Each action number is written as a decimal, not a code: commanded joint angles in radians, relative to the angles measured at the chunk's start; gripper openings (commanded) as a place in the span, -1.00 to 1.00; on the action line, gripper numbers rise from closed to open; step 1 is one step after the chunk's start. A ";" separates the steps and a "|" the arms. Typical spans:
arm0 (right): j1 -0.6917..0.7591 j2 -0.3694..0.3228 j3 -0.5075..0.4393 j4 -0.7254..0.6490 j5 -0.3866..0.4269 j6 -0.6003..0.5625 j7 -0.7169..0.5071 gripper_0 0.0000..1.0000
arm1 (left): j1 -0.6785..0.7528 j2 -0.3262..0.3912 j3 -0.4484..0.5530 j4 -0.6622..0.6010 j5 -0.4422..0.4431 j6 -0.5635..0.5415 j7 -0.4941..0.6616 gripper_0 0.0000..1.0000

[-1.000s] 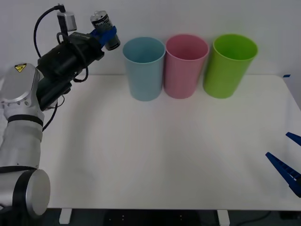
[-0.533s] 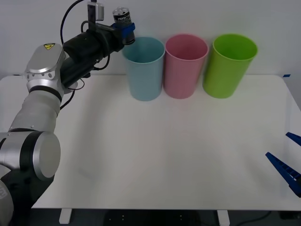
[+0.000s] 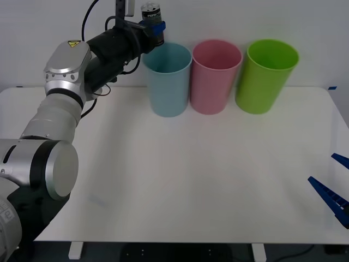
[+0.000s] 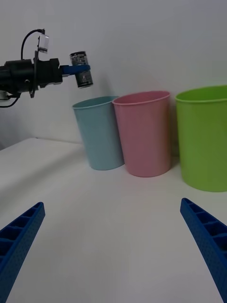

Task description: Grasp the object on the table and drop it into the matching bin: aluminum can to the light blue bin, PET bottle to the pink bin.

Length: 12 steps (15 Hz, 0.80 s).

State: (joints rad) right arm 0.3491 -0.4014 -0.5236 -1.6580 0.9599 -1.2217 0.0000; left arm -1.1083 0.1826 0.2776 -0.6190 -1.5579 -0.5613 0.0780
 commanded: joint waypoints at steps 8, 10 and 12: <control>0.000 0.000 0.000 0.000 0.000 0.000 0.000 1.00 | -0.008 -0.011 -0.103 -0.001 0.045 0.047 0.005 -0.99; 0.000 0.000 0.000 0.000 0.000 0.000 0.000 1.00 | -0.008 -0.011 -0.109 -0.001 0.045 0.049 0.006 -0.97; 0.000 0.000 0.000 0.000 0.000 0.000 0.000 1.00 | -0.008 -0.011 -0.110 -0.001 0.050 0.047 0.003 -0.70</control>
State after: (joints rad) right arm 0.3491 -0.4014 -0.5236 -1.6580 0.9599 -1.2217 0.0000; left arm -1.1168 0.1718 0.1674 -0.6194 -1.5088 -0.5133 0.0825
